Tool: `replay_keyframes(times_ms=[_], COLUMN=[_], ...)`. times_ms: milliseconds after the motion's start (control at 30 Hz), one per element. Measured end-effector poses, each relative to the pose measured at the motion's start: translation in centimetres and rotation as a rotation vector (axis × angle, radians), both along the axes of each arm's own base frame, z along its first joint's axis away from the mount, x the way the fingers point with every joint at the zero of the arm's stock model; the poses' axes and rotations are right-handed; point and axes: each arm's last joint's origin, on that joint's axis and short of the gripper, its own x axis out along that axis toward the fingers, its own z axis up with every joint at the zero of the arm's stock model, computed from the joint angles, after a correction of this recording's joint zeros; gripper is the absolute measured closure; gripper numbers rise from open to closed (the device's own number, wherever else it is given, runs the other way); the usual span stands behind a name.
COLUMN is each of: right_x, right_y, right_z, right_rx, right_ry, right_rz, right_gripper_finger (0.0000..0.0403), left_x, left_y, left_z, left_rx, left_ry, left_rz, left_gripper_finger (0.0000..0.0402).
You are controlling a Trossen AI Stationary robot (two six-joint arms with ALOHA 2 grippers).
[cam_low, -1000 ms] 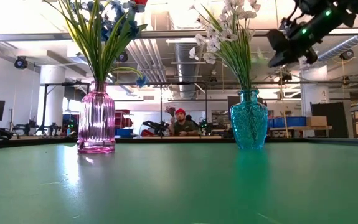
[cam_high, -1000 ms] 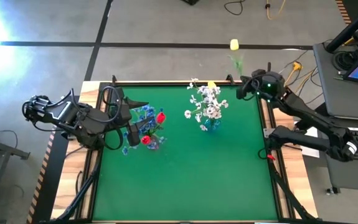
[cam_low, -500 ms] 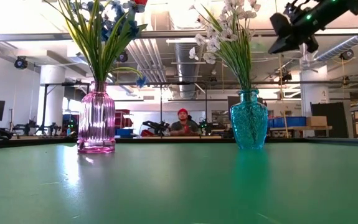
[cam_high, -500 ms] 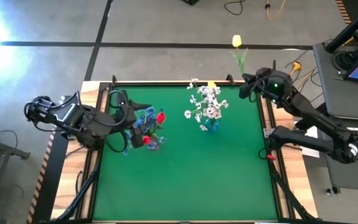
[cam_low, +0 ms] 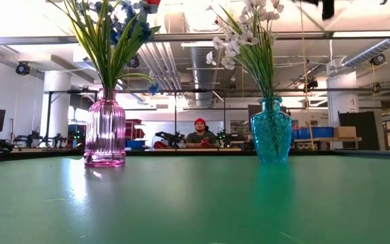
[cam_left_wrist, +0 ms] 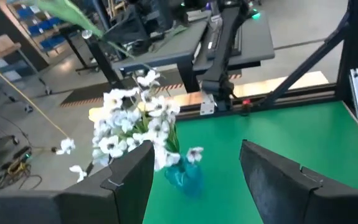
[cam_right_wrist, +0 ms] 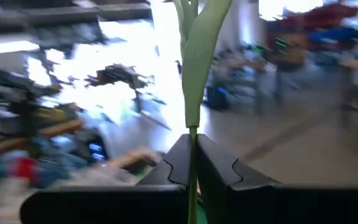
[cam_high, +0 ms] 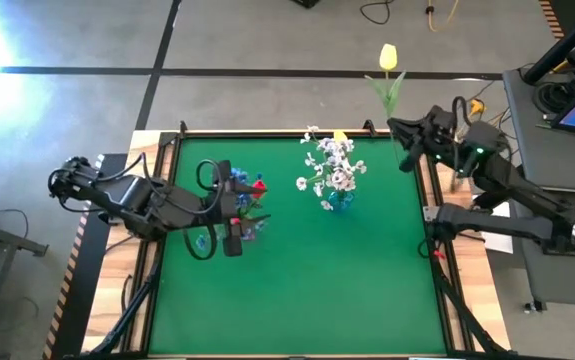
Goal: Sort flowers into vase by color
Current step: Put the yellow tulip into the blue vase
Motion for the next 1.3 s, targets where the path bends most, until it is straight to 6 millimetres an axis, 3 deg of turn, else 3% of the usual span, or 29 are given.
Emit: replay_keyframes(times_ms=[267, 367, 500, 867, 1033, 1300], right_x=[-0.2, 1.2, 4.1, 9.8, 10.9, 12.7], right_y=[3.3, 4.1, 5.2, 8.9, 10.6, 12.8], right_z=[3.2, 3.5, 3.1, 1.7, 1.9, 1.4], right_rx=[-0.114, -0.130, -0.150, -0.220, -0.243, -0.255], right_ry=[-0.161, -0.173, -0.151, -0.151, -0.236, -0.236], right_rz=[0.275, 0.354, 0.451, 0.579, 0.631, 0.671], right_gripper_finger=[0.0390, 0.0390, 0.0390, 0.0390, 0.0390, 0.0390], left_x=[1.8, 2.4, 3.2, 6.6, 7.9, 10.1], left_y=[-0.7, -0.9, -1.3, -2.7, -3.2, -3.1], left_z=[-0.3, -0.4, -0.7, -2.4, -2.8, -3.1], left_rx=[0.045, 0.060, 0.058, 0.068, 0.085, 0.096], left_ry=[-0.039, -0.049, -0.065, -0.111, -0.162, -0.283], left_rz=[-0.019, -0.023, -0.024, -0.033, -0.037, -0.010], left_gripper_finger=[0.0177, 0.0177, 0.0177, 0.0177, 0.0177, 0.0177])
